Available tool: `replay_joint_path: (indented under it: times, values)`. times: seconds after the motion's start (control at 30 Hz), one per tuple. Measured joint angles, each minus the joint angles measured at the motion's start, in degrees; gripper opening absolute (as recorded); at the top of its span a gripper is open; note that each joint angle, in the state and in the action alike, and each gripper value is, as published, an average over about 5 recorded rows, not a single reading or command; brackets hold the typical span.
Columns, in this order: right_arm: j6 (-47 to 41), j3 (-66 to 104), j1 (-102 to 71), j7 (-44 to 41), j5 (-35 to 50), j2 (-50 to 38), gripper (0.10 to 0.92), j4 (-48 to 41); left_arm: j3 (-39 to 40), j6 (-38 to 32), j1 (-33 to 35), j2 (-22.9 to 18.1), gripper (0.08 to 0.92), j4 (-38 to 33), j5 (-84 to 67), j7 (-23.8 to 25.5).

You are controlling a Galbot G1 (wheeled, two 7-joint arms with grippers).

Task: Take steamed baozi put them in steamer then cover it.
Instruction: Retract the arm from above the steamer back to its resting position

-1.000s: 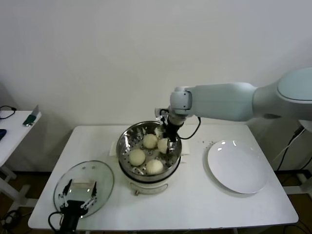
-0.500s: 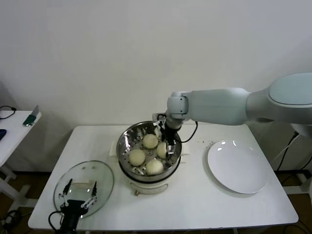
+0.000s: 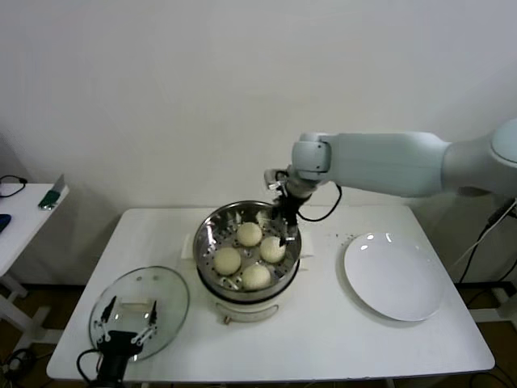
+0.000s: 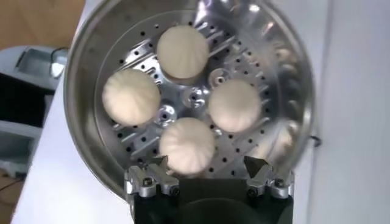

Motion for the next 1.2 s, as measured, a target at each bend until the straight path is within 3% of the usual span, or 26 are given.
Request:
replay_joint_path:
  times: [0.37, 0.7, 1.2]
  values:
    - [9.75, 15.63, -11.54, 13.99, -4.98, -15.25, 0.823, 5.91, -0.18, -0.18, -1.47, -0.53, 0.823, -0.05, 2.41, -1.25]
    - [20.24, 43.82, -37.14, 27.55, -9.41, -26.57, 0.823, 10.02, -0.47, 0.45, -2.40, -0.38, 0.823, -1.27, 7.02, -3.45]
    - [27.62, 92.74, -83.33, 41.10, -14.89, -24.20, 0.823, 17.98, 0.07, 7.60, -1.49, 0.10, 0.823, -3.77, 27.33, -4.76]
